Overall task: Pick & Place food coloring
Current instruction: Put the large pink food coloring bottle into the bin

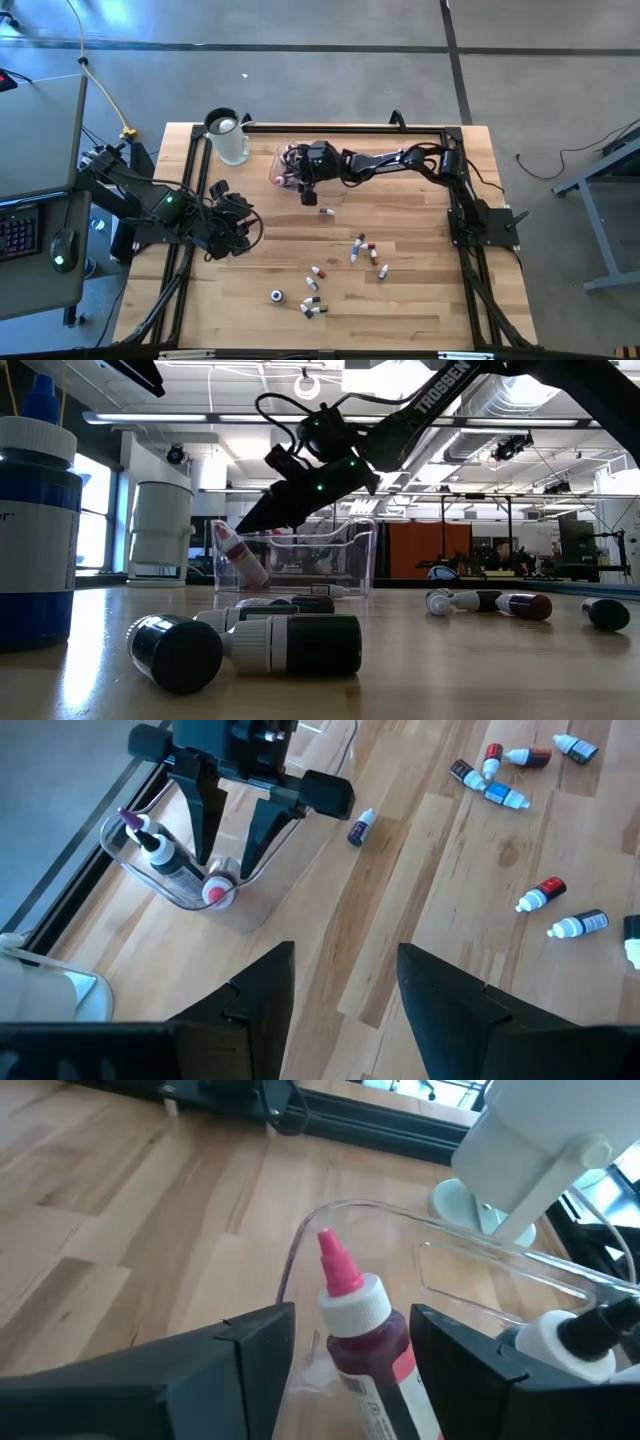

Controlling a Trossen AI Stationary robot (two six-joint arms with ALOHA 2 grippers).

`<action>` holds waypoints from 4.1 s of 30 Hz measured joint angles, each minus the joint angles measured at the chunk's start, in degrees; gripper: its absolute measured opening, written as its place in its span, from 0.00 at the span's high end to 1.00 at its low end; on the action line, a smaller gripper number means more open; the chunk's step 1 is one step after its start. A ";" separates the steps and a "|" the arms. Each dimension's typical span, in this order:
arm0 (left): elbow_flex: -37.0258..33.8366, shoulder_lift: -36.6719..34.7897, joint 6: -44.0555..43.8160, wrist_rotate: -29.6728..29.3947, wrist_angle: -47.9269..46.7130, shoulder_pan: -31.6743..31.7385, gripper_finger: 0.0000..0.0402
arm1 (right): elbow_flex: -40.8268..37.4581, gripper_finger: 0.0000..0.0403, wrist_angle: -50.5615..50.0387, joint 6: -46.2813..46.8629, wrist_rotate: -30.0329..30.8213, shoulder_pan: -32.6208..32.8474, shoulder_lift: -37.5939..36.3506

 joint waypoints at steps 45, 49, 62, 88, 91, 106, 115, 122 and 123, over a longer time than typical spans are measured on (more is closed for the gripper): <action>6.95 0.02 10.75 -0.70 3.08 0.02 0.57 | 0.13 0.52 -0.81 -4.44 -0.09 -1.32 1.61; 6.95 0.02 10.75 -0.16 3.05 0.02 0.57 | 0.81 0.52 -4.89 -6.40 0.86 -1.04 -0.88; 6.95 0.02 10.76 1.04 2.47 0.02 0.57 | 23.81 0.52 -34.72 -11.05 -0.37 -1.30 5.05; 6.93 0.02 11.85 2.13 2.47 0.00 0.57 | 23.96 0.52 -40.41 -18.15 4.69 -2.12 7.98; 6.93 0.02 11.53 0.20 2.51 0.00 0.57 | 23.67 0.52 -41.23 -18.68 9.94 -0.77 5.63; 6.84 4.96 7.06 -7.14 7.63 2.98 0.57 | 23.82 0.52 -54.80 -12.24 37.07 9.43 -24.74; 6.85 11.99 12.18 9.03 18.70 31.50 0.57 | 23.85 0.52 -76.68 8.97 37.96 11.53 -40.53; 6.87 19.27 14.63 35.77 25.16 51.43 0.57 | 10.26 0.52 -81.34 18.06 36.68 11.53 -49.72; 6.88 20.53 14.23 38.23 24.90 52.79 0.57 | 6.79 0.52 -79.83 19.41 37.08 11.53 -51.15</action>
